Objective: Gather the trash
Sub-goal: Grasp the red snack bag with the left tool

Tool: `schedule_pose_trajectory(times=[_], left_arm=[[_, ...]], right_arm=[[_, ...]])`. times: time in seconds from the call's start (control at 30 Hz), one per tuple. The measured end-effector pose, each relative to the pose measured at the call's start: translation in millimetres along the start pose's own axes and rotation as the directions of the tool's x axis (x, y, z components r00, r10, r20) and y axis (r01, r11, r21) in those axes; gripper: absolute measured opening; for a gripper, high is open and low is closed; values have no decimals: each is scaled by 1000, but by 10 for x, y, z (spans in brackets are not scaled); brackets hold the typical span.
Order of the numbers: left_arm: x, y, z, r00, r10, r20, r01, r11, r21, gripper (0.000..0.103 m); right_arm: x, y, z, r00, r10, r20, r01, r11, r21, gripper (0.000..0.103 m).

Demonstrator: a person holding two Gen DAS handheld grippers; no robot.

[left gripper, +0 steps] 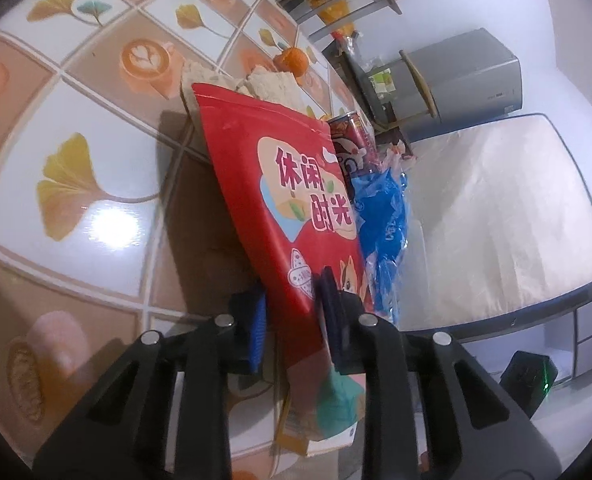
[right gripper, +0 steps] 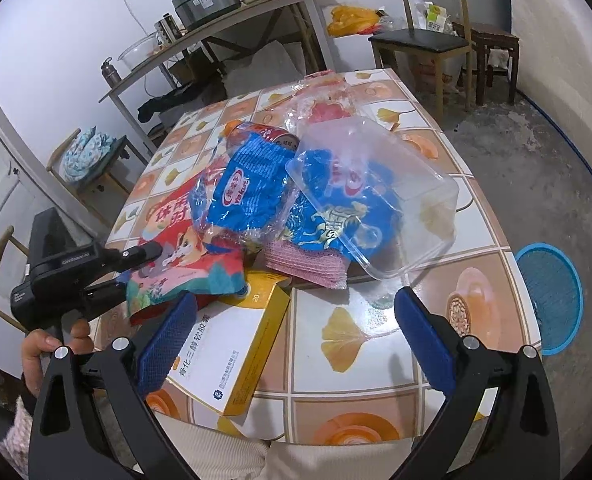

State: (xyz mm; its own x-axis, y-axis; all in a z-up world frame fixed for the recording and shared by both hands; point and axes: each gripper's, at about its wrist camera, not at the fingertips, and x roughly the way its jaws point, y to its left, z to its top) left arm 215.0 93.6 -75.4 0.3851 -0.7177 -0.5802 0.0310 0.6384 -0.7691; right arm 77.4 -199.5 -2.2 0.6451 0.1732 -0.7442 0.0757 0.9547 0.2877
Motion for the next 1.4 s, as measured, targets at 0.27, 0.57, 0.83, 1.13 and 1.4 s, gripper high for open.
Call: schedule_pose_trajectory(times=[0.27,0.57,0.83,1.13,1.4], left_arm=[[-414,-21,-66,993,113,40,-116,990,83,20],[-546,-23,-128,947,303,107,-320,923,212,17],[-456,-112,-201,916,378,138,-402,861,312,17],[-423,-109,-242,906,395,151,-422,848,319,17],[-445,-109,-246,904,399,156,-428,845,321,17]], right_arm=[[0,-55,3,1000,-3,8,3,1000,8,96],[-110,-118,122,997,-30,73,32,999,-37,95],[-84,-172,675,996,-22,85,45,959,-281,95],[553,-348,1296,986,37,-163,-97,921,-378,95],[1054,-494,1385,930,23,-367,-153,932,-329,95]])
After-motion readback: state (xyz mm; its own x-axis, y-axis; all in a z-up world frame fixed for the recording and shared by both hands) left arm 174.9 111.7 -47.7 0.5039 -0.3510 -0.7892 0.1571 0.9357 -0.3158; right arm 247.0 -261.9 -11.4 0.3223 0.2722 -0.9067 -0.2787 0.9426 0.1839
